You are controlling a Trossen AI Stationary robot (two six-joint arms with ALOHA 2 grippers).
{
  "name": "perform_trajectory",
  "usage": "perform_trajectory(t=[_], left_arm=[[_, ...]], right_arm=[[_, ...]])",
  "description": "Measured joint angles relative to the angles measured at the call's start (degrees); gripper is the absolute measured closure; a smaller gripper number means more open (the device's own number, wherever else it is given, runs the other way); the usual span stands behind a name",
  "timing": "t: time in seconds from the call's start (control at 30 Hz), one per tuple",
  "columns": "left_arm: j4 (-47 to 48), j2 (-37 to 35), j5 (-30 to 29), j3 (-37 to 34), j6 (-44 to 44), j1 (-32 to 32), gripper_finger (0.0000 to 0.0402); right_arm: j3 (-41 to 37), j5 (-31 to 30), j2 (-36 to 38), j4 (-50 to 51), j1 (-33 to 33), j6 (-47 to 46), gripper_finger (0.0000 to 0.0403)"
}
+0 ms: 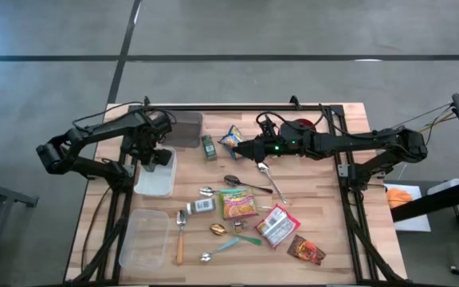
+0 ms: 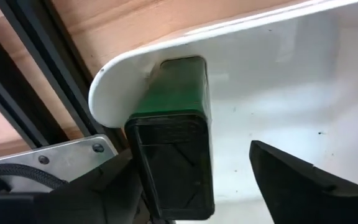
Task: Pick & Place Food Item
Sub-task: Put the black seasoning can into the white bin, then put the blue noodle pack into the black bin
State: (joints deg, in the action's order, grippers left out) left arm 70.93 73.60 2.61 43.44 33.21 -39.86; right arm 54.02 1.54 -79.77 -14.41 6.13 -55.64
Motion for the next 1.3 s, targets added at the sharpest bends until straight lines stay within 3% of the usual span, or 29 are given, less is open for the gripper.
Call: perform_trajectory(t=[0.37,0.5,0.67,0.83,1.03,1.3], left_arm=[[5.79,-0.04,-0.02,5.83,-1.91,0.00,0.0085],[6.41,-0.59,-0.02,9.61,-2.11,0.00,0.0085],[6.31,-1.14,-0.02,15.41,-3.78,0.30,0.0085],[5.55,-1.35,-0.02,18.95,-4.92,0.69,0.0085],[5.02,-2.32,0.04,19.75,-5.16,2.03,0.0085],[5.05,-5.25,0.22,19.58,-5.07,3.08,0.0085]], right_arm=[[-0.01,-0.45,0.01,4.04,0.21,2.57,0.0019],[0.51,-3.77,0.00,16.29,1.66,5.50,0.0019],[5.52,-10.21,-1.52,33.57,1.95,21.64,0.0019],[9.99,-12.54,-5.91,37.32,1.90,33.97,0.0019],[15.57,-20.19,-16.01,40.41,0.84,44.96,0.0019],[23.91,-27.00,-28.06,41.45,-2.71,53.93,0.0019]])
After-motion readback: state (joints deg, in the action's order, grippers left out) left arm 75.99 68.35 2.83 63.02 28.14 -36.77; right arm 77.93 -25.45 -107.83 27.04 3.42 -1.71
